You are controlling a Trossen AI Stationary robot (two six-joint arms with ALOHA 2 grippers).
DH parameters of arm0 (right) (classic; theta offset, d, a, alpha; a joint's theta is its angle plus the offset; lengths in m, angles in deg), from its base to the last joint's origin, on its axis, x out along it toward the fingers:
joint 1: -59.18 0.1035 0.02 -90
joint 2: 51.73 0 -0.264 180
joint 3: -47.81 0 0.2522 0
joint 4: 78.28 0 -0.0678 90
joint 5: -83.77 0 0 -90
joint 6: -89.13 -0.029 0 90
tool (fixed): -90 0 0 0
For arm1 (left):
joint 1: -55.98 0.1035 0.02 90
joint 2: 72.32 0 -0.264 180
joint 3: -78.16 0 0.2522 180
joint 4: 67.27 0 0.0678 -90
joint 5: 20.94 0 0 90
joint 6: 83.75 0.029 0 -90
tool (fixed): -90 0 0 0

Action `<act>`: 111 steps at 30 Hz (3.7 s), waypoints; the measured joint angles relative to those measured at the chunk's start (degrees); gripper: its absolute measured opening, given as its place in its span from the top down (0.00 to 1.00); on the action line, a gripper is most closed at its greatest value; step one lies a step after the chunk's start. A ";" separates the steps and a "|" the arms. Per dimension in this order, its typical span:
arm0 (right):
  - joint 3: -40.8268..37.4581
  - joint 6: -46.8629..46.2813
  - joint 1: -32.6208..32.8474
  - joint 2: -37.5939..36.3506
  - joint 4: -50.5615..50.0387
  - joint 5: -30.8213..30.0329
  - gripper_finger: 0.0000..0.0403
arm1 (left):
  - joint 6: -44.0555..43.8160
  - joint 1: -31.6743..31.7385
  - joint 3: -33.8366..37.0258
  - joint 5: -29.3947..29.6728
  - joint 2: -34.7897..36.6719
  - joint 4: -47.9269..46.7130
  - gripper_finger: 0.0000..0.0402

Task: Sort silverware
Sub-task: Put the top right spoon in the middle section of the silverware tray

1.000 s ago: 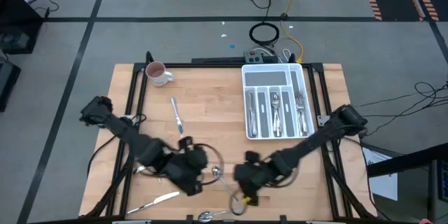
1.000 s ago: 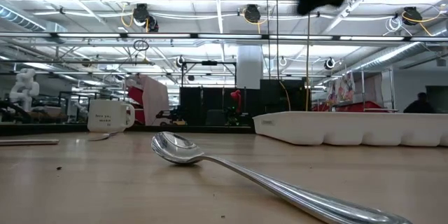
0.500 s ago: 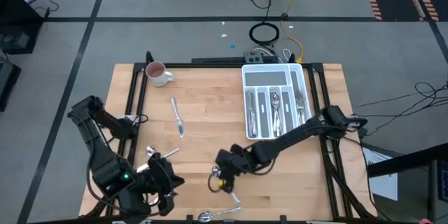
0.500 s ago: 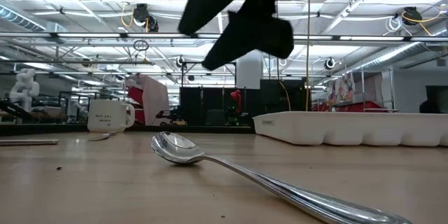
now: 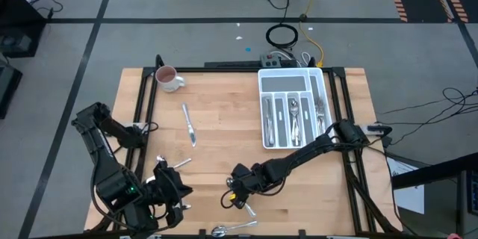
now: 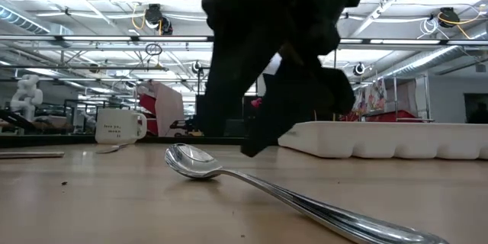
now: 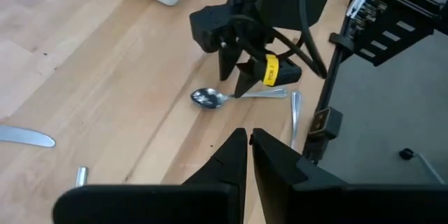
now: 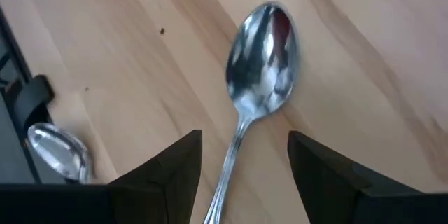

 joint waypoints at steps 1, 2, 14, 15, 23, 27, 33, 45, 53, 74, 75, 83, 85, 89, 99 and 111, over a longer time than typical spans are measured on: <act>0.01 -0.03 0.07 0.00 -0.24 0.04 0.50 | 0.13 0.00 0.00 0.05 0.00 0.03 0.92; 0.02 -0.21 0.09 0.01 -0.77 0.18 0.50 | 0.36 0.00 0.00 0.18 0.00 0.08 0.92; 0.04 0.83 1.08 0.50 -0.57 -1.97 0.50 | 0.37 0.00 0.00 1.82 0.00 -0.92 0.92; 0.04 1.24 1.23 0.75 -0.67 -2.21 0.50 | 0.37 0.00 0.00 1.90 0.00 -1.04 0.92; 0.24 0.67 2.67 3.48 0.79 -1.99 0.50 | 0.37 0.00 0.00 2.52 0.00 -1.25 0.92; 0.44 -0.63 3.06 4.87 -1.42 -2.27 0.54 | 0.42 0.00 0.00 2.73 0.00 -1.28 0.92; 0.33 -0.88 3.59 5.54 -3.03 -3.44 0.77 | 0.46 0.00 0.00 3.00 0.00 -1.41 0.92; 0.33 -3.84 3.63 5.49 -6.29 -3.50 0.98 | 0.48 0.00 0.00 3.06 0.00 -1.41 0.92; 0.17 -5.60 3.72 4.51 -7.02 -2.89 0.99 | 0.48 0.00 0.00 3.06 0.00 -1.41 0.92; -0.17 -2.30 -2.85 -10.61 -35.90 -6.59 1.00 | 1.99 0.00 -0.02 5.07 0.00 -3.72 0.92; -0.17 -2.00 -3.21 -11.29 -36.31 -7.33 1.00 | 1.99 0.00 -0.02 5.07 0.00 -3.75 0.92; -0.13 1.85 -7.74 -20.69 -45.12 -13.99 1.00 | 1.99 0.00 -0.02 5.29 0.00 -4.36 0.92; -0.13 2.62 -9.50 -23.67 -47.79 -15.93 1.00 | 1.99 0.00 -0.02 5.77 0.00 -4.66 0.92; -2.66 3.76 -14.24 -30.86 -49.68 -17.74 1.00 | 1.97 0.22 -0.02 6.79 0.00 -6.09 0.92; -19.06 3.08 -26.28 -51.38 -46.36 -19.08 1.00 | 1.96 0.22 -0.02 9.31 0.00 -7.41 0.92; -42.53 -0.58 -34.64 -58.06 -16.10 -14.87 1.00 | 1.81 2.44 -0.02 11.60 0.00 -7.38 0.92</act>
